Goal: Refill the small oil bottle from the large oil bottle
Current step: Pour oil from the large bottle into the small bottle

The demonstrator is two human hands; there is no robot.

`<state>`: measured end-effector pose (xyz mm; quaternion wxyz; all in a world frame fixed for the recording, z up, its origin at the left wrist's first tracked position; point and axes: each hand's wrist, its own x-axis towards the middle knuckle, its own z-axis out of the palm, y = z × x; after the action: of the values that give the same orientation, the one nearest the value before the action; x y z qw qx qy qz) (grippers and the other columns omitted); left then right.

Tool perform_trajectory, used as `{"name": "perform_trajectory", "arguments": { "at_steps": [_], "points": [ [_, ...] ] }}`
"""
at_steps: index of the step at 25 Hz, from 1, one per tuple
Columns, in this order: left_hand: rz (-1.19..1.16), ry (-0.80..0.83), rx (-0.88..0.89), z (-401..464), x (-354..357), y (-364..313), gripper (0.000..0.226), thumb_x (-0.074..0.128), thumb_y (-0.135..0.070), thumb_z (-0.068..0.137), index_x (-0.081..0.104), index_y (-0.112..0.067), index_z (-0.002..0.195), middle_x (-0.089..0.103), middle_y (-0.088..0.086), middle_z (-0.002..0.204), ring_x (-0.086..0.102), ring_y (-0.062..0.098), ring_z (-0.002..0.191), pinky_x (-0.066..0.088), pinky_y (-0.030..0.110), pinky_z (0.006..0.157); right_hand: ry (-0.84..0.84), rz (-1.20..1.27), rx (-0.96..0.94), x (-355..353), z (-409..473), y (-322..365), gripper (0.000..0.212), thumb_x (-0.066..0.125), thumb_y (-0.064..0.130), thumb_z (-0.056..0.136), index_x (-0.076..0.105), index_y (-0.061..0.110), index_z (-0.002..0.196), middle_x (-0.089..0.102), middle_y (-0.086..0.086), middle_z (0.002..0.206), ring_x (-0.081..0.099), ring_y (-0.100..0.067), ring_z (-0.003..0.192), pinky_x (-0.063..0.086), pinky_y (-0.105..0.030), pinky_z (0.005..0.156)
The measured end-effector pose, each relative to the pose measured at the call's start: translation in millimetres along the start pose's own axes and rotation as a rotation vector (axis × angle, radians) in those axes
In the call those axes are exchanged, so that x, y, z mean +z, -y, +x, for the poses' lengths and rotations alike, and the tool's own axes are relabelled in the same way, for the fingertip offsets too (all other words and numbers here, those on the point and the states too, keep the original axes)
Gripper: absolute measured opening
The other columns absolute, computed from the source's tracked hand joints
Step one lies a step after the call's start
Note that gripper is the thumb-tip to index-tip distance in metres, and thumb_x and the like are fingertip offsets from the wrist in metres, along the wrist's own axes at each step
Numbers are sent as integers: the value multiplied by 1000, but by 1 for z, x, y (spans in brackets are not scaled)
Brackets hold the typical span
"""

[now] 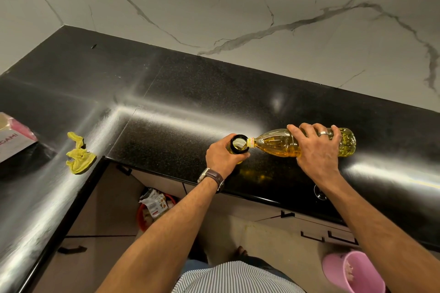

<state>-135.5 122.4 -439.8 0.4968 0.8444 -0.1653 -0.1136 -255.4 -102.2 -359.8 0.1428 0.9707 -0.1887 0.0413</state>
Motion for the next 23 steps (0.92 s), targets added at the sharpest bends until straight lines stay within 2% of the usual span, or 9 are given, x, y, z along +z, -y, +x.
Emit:
{"name": "perform_trajectory", "arguments": {
  "at_steps": [12, 23],
  "points": [
    [17, -5, -15, 1, 0, 0, 59, 94, -47, 67, 73, -34, 121, 77, -14, 106, 69, 5, 102, 57, 32, 91, -19, -3, -5, -1, 0, 0, 85, 88, 17, 72, 49, 33, 146, 60, -6, 137, 54, -36, 128, 31, -66, 111],
    [27, -4, -26, 1, 1, 1, 60, 93, -51, 65, 72, -36, 120, 77, -15, 105, 69, 5, 102, 59, 35, 91, -18, -20, -2, -1, 0, 0, 83, 85, 19, 74, 48, 34, 147, 59, -5, 138, 53, -35, 129, 29, -66, 111]
  ]
}}
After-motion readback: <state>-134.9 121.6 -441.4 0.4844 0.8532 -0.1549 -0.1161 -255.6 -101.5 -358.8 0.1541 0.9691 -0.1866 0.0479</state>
